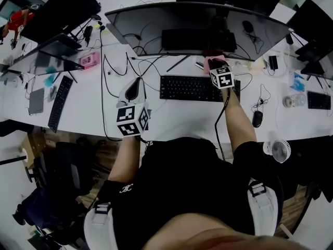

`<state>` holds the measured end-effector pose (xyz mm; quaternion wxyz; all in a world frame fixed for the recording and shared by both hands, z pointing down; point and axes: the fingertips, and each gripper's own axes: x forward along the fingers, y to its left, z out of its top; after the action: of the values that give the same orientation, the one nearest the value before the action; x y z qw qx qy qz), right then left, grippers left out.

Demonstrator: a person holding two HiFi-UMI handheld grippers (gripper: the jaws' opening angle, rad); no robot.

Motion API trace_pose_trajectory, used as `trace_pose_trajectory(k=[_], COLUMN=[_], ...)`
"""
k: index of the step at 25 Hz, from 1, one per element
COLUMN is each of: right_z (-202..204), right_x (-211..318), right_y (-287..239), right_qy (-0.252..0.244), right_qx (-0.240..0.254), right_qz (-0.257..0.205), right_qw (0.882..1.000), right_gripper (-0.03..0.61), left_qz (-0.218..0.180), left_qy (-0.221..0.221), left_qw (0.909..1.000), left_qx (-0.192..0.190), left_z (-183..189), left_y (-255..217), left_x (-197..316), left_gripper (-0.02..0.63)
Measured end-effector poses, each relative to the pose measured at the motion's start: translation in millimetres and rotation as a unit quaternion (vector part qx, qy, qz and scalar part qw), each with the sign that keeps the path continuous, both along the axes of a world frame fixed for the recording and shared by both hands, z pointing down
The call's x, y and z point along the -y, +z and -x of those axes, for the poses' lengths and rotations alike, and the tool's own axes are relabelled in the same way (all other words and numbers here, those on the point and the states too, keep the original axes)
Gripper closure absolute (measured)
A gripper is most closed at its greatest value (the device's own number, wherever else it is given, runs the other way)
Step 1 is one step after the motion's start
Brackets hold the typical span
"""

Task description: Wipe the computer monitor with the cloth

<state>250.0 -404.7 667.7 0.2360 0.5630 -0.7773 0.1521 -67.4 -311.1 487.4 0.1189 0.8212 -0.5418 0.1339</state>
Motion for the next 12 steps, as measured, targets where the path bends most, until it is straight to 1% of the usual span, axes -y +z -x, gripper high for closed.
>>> trace_pose_trajectory(k=[3, 12], right_z=[31.4, 109.8], right_x=[8.2, 26.2], right_y=[-2.6, -3.0], right_qy=[-0.017, -0.062], right_qx=[-0.004, -0.015], right_qz=[0.001, 0.004], right_qw=[1.000, 0.998], right_gripper=[0.568, 0.568], left_qz=[0.002, -0.002], left_qy=[-0.015, -0.041], left_qw=[0.9999, 0.9990], left_qx=[-0.004, -0.015], left_z=[25.8, 79.8], left_y=[0.2, -2.0], left_x=[0.4, 0.5], left_gripper=[0.565, 0.565])
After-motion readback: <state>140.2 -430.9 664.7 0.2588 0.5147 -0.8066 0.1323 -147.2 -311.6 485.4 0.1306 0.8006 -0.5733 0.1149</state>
